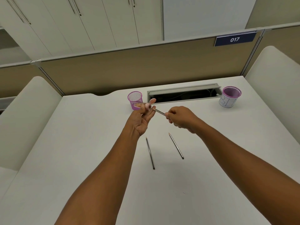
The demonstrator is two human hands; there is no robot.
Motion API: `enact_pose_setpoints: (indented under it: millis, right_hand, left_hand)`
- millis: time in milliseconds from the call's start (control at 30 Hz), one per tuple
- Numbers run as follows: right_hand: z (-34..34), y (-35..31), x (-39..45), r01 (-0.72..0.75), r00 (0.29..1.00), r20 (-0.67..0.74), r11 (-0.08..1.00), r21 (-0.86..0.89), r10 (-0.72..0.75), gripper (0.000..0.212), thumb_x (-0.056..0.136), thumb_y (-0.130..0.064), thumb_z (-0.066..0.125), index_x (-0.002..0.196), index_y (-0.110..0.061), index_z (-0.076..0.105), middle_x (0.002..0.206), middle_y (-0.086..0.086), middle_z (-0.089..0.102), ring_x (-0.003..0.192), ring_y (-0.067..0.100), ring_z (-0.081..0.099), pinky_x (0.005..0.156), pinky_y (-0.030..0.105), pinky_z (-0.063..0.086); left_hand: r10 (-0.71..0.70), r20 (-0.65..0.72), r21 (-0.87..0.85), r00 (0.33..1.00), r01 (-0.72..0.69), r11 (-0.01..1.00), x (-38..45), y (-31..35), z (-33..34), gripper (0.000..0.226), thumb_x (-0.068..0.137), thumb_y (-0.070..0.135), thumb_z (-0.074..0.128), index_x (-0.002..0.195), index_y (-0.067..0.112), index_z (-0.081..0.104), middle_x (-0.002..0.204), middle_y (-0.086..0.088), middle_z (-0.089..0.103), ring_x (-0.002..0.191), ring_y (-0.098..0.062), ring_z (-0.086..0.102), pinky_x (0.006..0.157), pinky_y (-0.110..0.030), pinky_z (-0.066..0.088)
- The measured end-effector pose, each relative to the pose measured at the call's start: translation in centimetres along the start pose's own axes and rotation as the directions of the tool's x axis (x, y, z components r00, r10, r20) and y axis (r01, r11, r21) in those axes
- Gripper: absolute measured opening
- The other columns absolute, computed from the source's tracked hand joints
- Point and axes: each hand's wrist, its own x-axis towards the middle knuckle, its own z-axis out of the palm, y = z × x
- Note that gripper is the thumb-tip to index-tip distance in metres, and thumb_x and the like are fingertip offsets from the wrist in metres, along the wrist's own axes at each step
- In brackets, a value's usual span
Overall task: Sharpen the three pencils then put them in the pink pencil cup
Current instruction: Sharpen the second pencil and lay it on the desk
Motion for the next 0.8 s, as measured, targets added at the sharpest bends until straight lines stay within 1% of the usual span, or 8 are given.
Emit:
enact_pose_setpoints:
  millis: [133,200,267,433,533,600,700,800]
  right_hand:
    - [0.5,1.1,0.1,0.043,0.998,-0.038,0.999,-0.014,-0.044,0.019,0.098,-0.029,0.051,0.097,-0.012,0.061,0.08,-0.002,0.06,0.069,0.009,0.051,0.058,0.021,0.04]
    - [0.7,1.4,0.2,0.052,0.997,-0.049,0.999,-0.015,-0.052,0.018,0.097,-0.03,0.053,0.098,-0.014,0.06,0.084,-0.001,0.061,0.073,0.01,0.053,0.059,0.021,0.041]
    - [0.9,1.8,0.3,0.066,0.995,-0.072,0.998,-0.018,-0.067,0.017,0.096,-0.031,0.055,0.098,-0.014,0.06,0.089,0.002,0.062,0.079,0.014,0.055,0.062,0.022,0.043]
    - [1.0,1.8,0.5,0.1,0.987,-0.12,0.993,-0.058,-0.106,0.019,0.097,-0.029,0.055,0.101,-0.012,0.06,0.093,0.004,0.062,0.083,0.018,0.056,0.066,0.025,0.043]
    - [1.0,1.7,0.5,0.119,0.981,-0.137,0.986,-0.118,-0.135,0.021,0.096,-0.03,0.056,0.104,-0.011,0.06,0.094,0.004,0.061,0.083,0.017,0.056,0.069,0.026,0.043]
    - [1.0,1.7,0.6,0.146,0.971,-0.166,0.974,-0.172,-0.175,0.02,0.095,-0.029,0.058,0.104,-0.011,0.061,0.094,0.003,0.061,0.083,0.016,0.055,0.069,0.025,0.041]
    - [1.3,1.6,0.7,0.204,0.929,-0.239,0.929,-0.308,-0.283,0.017,0.093,-0.026,0.061,0.1,-0.011,0.063,0.096,0.004,0.057,0.082,0.017,0.053,0.068,0.026,0.04]
    - [1.7,1.5,0.5,0.22,0.881,-0.289,0.864,-0.453,-0.376,0.017,0.096,-0.024,0.055,0.095,-0.01,0.063,0.09,0.005,0.055,0.073,0.018,0.052,0.062,0.026,0.038]
  left_hand:
    - [-0.012,0.006,0.018,1.0,0.012,1.0,-0.1,-0.2,0.2,0.033,0.1,0.007,0.047,0.132,0.0,0.044,0.101,-0.018,0.071,0.081,-0.031,0.073,0.082,-0.043,0.057]
    - [-0.019,0.02,0.03,1.0,0.018,0.999,-0.1,-0.3,0.3,0.031,0.101,0.008,0.047,0.131,0.002,0.044,0.103,-0.018,0.072,0.085,-0.031,0.073,0.087,-0.044,0.056]
    - [-0.025,0.024,0.028,0.999,0.024,0.999,0.0,-0.3,0.3,0.032,0.1,0.008,0.048,0.131,0.004,0.043,0.099,-0.018,0.073,0.086,-0.032,0.073,0.087,-0.044,0.055]
    - [-0.056,0.051,0.047,0.997,0.054,0.997,-0.1,-0.5,0.5,0.016,0.101,0.008,0.046,0.116,0.006,0.048,0.09,-0.018,0.075,0.085,-0.033,0.072,0.086,-0.044,0.055]
    - [-0.065,0.07,0.062,0.995,0.061,0.996,-0.1,-0.6,0.5,0.008,0.101,0.008,0.045,0.104,0.004,0.052,0.091,-0.017,0.074,0.098,-0.035,0.068,0.097,-0.046,0.051]
    - [-0.056,0.087,0.106,0.995,0.047,0.993,-0.2,-0.8,0.5,0.011,0.101,0.008,0.045,0.097,0.004,0.054,0.091,-0.016,0.075,0.107,-0.035,0.064,0.103,-0.046,0.047]
    - [-0.044,0.1,0.158,0.994,0.028,0.987,-0.2,-1.0,0.6,0.014,0.102,0.009,0.044,0.096,0.004,0.056,0.093,-0.014,0.075,0.107,-0.033,0.064,0.101,-0.044,0.048]
    - [-0.043,0.113,0.156,0.993,0.025,0.987,-0.1,-1.1,0.6,0.015,0.103,0.011,0.042,0.098,0.005,0.055,0.097,-0.012,0.075,0.108,-0.031,0.065,0.098,-0.041,0.05]
